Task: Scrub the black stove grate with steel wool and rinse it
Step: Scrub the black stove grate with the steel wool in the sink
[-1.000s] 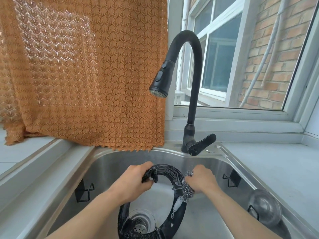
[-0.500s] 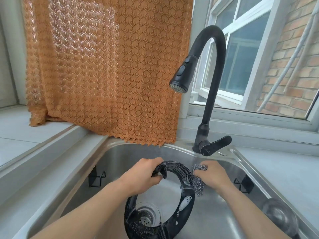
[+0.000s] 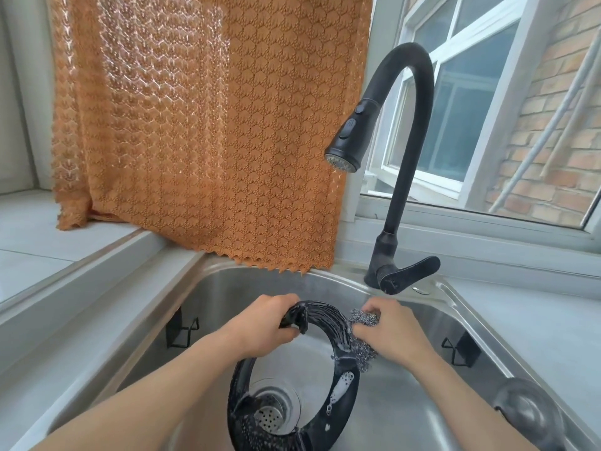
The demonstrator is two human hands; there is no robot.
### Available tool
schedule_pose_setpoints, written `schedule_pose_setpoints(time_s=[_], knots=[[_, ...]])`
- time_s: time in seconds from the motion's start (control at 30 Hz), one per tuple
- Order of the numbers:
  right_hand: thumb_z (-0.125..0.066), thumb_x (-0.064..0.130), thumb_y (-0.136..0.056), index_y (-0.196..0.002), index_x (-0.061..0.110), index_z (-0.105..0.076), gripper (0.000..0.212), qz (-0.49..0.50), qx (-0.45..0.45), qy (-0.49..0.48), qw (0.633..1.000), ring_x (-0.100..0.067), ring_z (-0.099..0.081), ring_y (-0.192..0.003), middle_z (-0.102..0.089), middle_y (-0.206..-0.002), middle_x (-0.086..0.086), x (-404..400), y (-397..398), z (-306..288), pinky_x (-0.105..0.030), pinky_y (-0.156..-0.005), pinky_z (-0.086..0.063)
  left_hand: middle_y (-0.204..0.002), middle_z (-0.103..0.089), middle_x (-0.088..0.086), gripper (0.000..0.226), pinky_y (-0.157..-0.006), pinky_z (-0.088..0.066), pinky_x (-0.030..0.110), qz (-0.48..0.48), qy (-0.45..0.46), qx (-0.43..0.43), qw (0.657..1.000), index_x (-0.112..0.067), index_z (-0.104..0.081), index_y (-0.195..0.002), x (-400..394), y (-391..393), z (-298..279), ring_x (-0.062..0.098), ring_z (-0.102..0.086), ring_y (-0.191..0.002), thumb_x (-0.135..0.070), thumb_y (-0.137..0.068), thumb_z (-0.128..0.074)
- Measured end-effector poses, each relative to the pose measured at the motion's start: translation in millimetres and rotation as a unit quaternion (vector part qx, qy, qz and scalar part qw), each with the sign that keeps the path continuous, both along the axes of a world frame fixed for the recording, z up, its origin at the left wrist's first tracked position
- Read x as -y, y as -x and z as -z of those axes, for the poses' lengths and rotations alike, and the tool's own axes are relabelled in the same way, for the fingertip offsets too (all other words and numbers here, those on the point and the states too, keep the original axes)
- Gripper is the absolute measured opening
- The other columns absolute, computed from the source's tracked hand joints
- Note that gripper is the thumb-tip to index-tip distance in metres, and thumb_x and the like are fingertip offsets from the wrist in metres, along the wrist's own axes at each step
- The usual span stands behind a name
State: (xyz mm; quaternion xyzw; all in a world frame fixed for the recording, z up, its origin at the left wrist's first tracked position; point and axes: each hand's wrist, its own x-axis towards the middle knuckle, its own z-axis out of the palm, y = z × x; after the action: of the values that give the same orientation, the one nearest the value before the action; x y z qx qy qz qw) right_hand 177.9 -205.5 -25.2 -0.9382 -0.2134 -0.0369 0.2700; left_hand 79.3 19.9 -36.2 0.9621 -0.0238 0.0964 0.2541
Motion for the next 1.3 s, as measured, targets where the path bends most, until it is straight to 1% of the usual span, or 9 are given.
schedule_pose_setpoints(time_s=[0.13,0.23,0.6,0.73,0.9,1.0,1.07,1.17,1.3], knots=[[-0.076,0.036,-0.083,-0.098,0.034,-0.064,0.019,-0.14,0.093,-0.038,0.985,-0.001,-0.058,-0.091,-0.058,-0.1,0.02,-16.3,19.0,-2.9,-0.024,-0.082,-0.046,-0.078,-0.065,-0.001,0.004,-0.052,-0.05,0.02,-0.008,0.036,-0.017,0.999,-0.02,-0.06,-0.1,-3.0,-4.1,-0.3,0.007,-0.059,-0.055,-0.016,-0.098,-0.06],[-0.072,0.035,-0.089,-0.104,0.028,-0.062,0.02,-0.184,0.136,-0.037,0.973,-0.006,-0.056,-0.094,-0.056,-0.104,0.014,-32.5,27.2,5.0,-0.026,-0.085,-0.046,-0.074,-0.067,0.004,0.009,-0.052,-0.051,0.023,-0.01,0.038,-0.023,0.999,-0.019,-0.059,-0.094,-2.8,-6.2,-0.2,0.009,-0.058,-0.051,-0.012,-0.097,-0.055],[-0.067,0.027,-0.092,-0.095,0.024,-0.045,0.023,-0.14,0.133,-0.017,0.981,-0.015,-0.047,-0.084,-0.043,-0.096,0.01,-48.4,31.1,17.9,-0.03,-0.068,-0.032,-0.072,-0.062,-0.001,0.023,-0.049,-0.047,0.022,-0.014,0.042,-0.027,0.999,-0.022,-0.052,-0.083,5.3,-2.8,-2.3,0.01,-0.056,-0.049,-0.008,-0.1,-0.043],[-0.069,0.032,-0.091,-0.092,0.022,-0.046,0.025,-0.102,0.121,-0.009,0.987,-0.02,-0.051,-0.087,-0.048,-0.096,0.007,-45.1,25.8,21.0,-0.033,-0.072,-0.04,-0.073,-0.061,0.0,0.021,-0.047,-0.046,0.02,-0.017,0.046,-0.025,0.998,-0.019,-0.054,-0.087,7.3,-3.0,-3.9,0.008,-0.053,-0.048,-0.009,-0.102,-0.042],[-0.069,0.038,-0.09,-0.088,0.022,-0.045,0.03,-0.023,0.069,0.04,0.997,-0.022,-0.051,-0.087,-0.053,-0.095,0.004,-38.4,17.3,20.8,-0.034,-0.072,-0.038,-0.075,-0.062,0.002,0.019,-0.047,-0.046,0.021,-0.021,0.047,-0.025,0.998,-0.015,-0.057,-0.093,6.9,-2.2,-4.2,0.01,-0.053,-0.048,-0.008,-0.101,-0.041],[-0.072,0.036,-0.086,-0.086,0.015,-0.051,0.029,0.027,0.012,0.06,0.998,-0.028,-0.067,-0.081,-0.064,-0.092,-0.003,-37.4,13.6,21.9,-0.034,-0.073,-0.052,-0.073,-0.062,0.004,0.023,-0.049,-0.049,0.028,-0.02,0.054,-0.02,0.998,-0.021,-0.056,-0.089,9.0,-1.5,-5.0,0.015,-0.053,-0.05,-0.009,-0.102,-0.041],[-0.071,0.03,-0.082,-0.079,0.013,-0.053,0.025,0.054,-0.048,0.053,0.996,-0.029,-0.074,-0.066,-0.069,-0.086,-0.009,-37.4,11.7,22.2,-0.034,-0.065,-0.059,-0.075,-0.063,0.005,0.023,-0.051,-0.05,0.033,-0.018,0.05,-0.016,0.998,-0.023,-0.056,-0.088,9.8,-0.5,-5.4,0.018,-0.054,-0.053,-0.011,-0.102,-0.042],[-0.068,0.02,-0.082,-0.082,0.008,-0.057,0.016,0.087,-0.14,0.039,0.985,-0.022,-0.071,-0.047,-0.069,-0.08,-0.01,-34.8,8.6,19.2,-0.024,-0.047,-0.052,-0.075,-0.06,0.001,0.019,-0.054,-0.047,0.034,-0.02,0.034,-0.002,0.999,-0.019,-0.058,-0.094,12.5,0.0,-4.6,0.018,-0.053,-0.056,-0.012,-0.102,-0.043],[-0.073,0.021,-0.081,-0.091,0.006,-0.062,0.021,0.133,-0.231,0.014,0.964,-0.027,-0.074,-0.055,-0.071,-0.085,-0.009,-29.1,7.2,15.0,-0.032,-0.065,-0.063,-0.072,-0.057,-0.003,0.019,-0.056,-0.04,0.031,-0.014,0.022,0.014,1.0,-0.017,-0.06,-0.097,20.1,-2.1,-2.6,0.014,-0.048,-0.055,-0.01,-0.102,-0.043]])
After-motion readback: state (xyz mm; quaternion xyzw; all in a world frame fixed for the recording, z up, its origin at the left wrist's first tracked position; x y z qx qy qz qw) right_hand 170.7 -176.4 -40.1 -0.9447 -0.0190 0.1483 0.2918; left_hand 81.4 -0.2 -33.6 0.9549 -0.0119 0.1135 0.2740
